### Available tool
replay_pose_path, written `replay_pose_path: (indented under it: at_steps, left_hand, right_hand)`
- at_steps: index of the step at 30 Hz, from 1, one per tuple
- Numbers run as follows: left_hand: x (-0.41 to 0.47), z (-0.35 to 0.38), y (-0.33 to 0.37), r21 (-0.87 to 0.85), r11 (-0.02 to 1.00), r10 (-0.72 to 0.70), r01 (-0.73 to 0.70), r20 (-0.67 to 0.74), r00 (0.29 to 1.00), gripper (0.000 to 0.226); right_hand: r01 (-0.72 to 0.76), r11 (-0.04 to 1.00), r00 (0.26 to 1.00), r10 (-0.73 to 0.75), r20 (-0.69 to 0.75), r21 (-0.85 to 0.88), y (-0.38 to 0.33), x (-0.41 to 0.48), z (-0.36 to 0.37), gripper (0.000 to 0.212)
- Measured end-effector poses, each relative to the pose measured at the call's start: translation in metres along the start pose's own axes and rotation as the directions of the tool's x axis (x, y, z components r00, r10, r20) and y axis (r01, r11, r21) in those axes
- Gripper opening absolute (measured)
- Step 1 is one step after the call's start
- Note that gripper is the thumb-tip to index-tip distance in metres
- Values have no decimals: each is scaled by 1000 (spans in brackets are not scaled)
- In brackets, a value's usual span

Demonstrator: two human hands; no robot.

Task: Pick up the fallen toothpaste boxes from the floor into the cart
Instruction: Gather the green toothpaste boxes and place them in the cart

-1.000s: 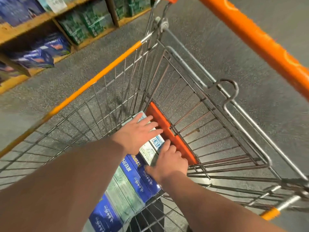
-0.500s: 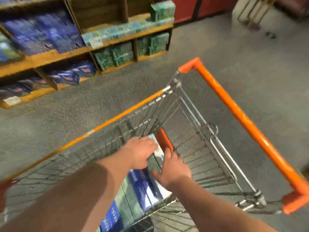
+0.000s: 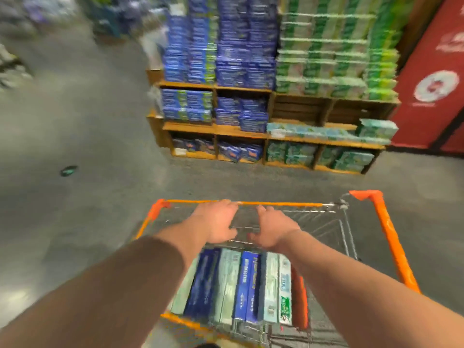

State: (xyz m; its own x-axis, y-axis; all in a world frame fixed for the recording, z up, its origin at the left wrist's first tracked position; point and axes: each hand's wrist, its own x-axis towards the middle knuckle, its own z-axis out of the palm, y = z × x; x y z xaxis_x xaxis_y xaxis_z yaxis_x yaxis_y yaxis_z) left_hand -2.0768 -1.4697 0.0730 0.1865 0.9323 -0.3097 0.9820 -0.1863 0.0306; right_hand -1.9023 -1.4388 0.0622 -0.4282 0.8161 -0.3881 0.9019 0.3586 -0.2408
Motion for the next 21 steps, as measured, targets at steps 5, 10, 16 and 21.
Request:
replay_pose_path:
  at_steps: [5, 10, 16, 21]
  left_hand:
    - [-133, 8, -34, -81, 945, -325, 316, -136, 936, 54]
    - [-309, 50, -62, -199, 694, -711, 692, -33, 702, 59]
    - [-493, 111, -54, -299, 327, -925, 896, 94, 369, 60]
    - [-598, 171, -38, -365, 100, -952, 926, 236, 196, 54]
  right_hand:
    - [335, 927, 942, -333, 43, -168, -92, -26, -7, 70]
    - [689, 692, 724, -664, 187, -213, -227, -76, 31, 68]
    - [902, 360, 427, -825, 371, -237, -371, -161, 110, 73]
    - [963, 157, 248, -837, 488, -221, -459, -225, 178, 72]
